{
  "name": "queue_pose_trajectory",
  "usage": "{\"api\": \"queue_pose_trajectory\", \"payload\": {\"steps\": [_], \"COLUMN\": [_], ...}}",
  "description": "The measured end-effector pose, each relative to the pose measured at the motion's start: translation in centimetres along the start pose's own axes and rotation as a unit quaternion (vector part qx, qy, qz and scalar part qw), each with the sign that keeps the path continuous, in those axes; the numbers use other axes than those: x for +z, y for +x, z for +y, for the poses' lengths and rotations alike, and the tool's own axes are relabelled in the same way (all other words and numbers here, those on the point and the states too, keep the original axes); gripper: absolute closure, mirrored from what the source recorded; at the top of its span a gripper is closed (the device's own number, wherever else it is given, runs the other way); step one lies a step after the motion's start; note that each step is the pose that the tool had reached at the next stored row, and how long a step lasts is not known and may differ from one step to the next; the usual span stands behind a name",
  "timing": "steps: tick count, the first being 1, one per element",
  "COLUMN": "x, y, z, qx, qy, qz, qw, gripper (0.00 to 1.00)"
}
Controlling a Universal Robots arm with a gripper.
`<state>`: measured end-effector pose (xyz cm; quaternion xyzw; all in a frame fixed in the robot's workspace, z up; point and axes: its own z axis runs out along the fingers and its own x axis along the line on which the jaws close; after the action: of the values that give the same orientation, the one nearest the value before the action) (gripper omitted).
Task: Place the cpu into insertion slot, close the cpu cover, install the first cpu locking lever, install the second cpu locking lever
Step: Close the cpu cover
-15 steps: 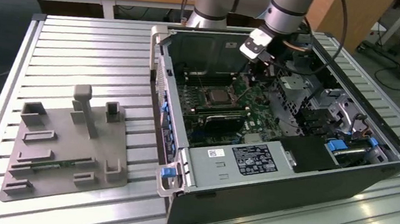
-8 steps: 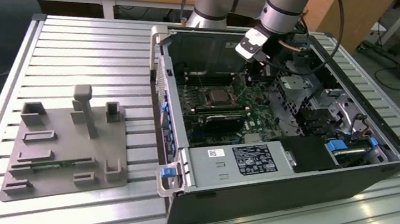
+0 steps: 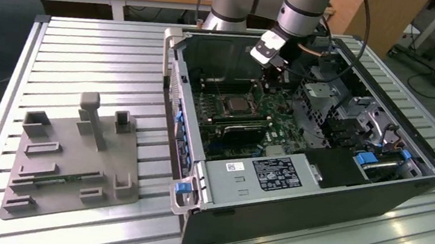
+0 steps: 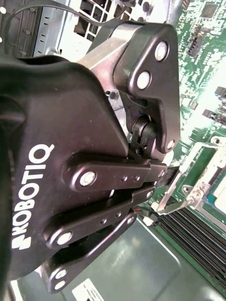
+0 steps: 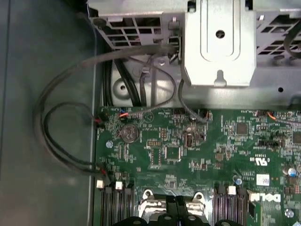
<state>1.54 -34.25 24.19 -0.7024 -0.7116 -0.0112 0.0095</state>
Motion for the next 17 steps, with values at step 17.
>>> {"api": "queue_pose_trajectory", "payload": {"steps": [17], "x": [0.02], "y": [0.03], "z": [-1.97], "qx": [0.0], "qy": [0.0], "qz": [0.0003], "qw": [1.0], "gripper": [0.9]}}
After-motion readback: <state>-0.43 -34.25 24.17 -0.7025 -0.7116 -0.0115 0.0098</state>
